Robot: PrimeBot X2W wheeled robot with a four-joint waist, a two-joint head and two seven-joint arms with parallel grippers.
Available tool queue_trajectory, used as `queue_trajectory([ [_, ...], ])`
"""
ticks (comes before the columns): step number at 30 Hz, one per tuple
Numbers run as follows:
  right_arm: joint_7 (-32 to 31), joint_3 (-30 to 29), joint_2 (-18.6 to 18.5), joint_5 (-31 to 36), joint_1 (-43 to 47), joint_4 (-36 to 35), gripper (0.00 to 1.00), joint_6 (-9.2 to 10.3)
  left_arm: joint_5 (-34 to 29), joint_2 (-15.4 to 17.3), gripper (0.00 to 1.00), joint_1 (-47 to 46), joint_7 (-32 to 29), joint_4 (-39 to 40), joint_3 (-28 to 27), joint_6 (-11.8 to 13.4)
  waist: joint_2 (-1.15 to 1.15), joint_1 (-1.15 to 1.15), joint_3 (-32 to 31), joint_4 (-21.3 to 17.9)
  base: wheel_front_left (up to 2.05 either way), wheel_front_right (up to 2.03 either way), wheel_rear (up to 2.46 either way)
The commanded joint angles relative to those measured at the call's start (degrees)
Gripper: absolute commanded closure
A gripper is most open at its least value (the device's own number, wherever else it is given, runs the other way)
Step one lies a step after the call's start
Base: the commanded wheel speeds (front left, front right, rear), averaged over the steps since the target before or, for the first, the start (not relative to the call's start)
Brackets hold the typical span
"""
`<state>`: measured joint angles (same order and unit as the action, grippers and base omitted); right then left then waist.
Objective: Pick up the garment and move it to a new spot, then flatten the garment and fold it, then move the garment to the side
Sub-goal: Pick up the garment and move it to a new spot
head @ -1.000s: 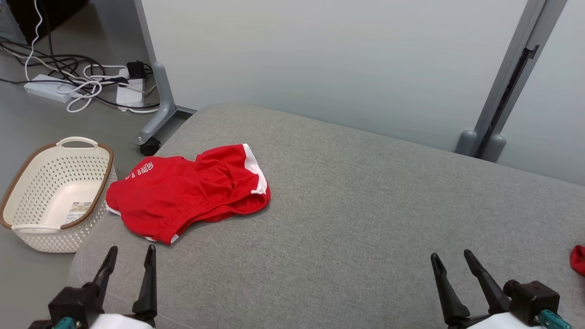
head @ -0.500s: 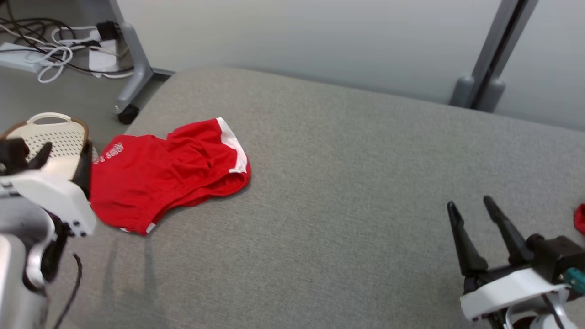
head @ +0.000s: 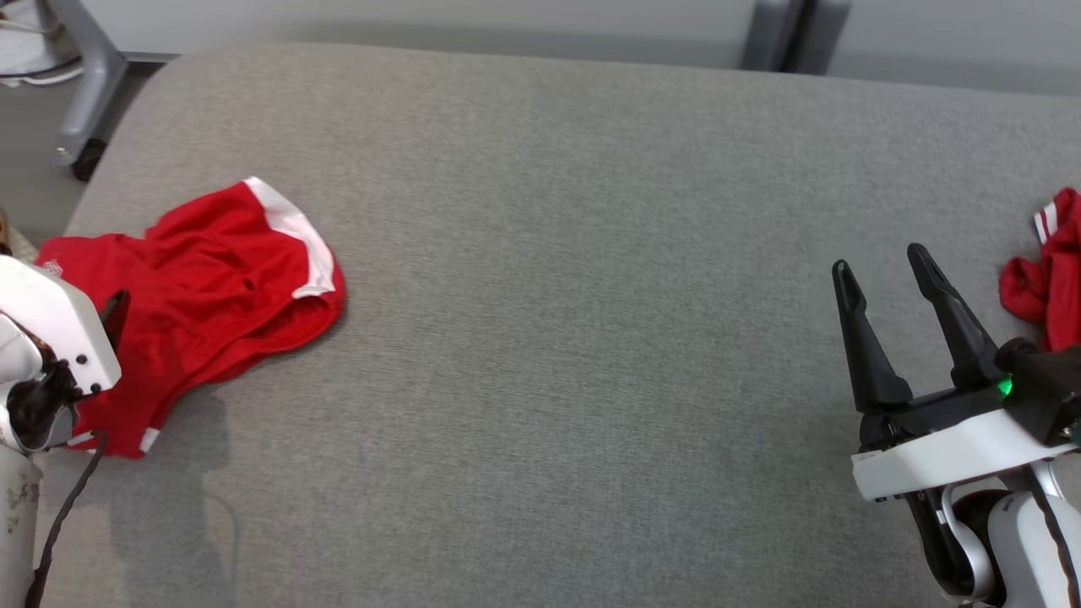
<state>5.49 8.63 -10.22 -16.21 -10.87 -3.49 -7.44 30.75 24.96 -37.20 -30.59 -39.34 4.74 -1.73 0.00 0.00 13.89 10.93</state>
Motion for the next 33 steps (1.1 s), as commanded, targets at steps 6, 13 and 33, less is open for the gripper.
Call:
queue_trajectory([
  [6,0.6,-0.7,0.1,0.5,-1.7,-0.6,0.0,-0.11,2.0,-0.6,0.0,-2.2,-1.2,-9.1,0.3,-2.3,0.0,0.0,4.4,-4.6,0.0,0.0,0.0],
  [13,1.3,-1.2,0.5,0.6,-2.1,0.0,0.0,-0.11,4.7,-2.1,1.0,-1.3,-5.2,-16.9,1.4,-4.6,0.0,0.0,4.8,-6.2,0.0,0.0,0.0],
  [33,3.8,-1.6,1.9,-1.5,3.0,4.8,0.0,-0.11,4.4,4.0,1.0,-2.3,-1.0,-1.0,13.9,-5.7,0.0,0.0,-9.8,-9.3,0.0,0.0,0.0],
])
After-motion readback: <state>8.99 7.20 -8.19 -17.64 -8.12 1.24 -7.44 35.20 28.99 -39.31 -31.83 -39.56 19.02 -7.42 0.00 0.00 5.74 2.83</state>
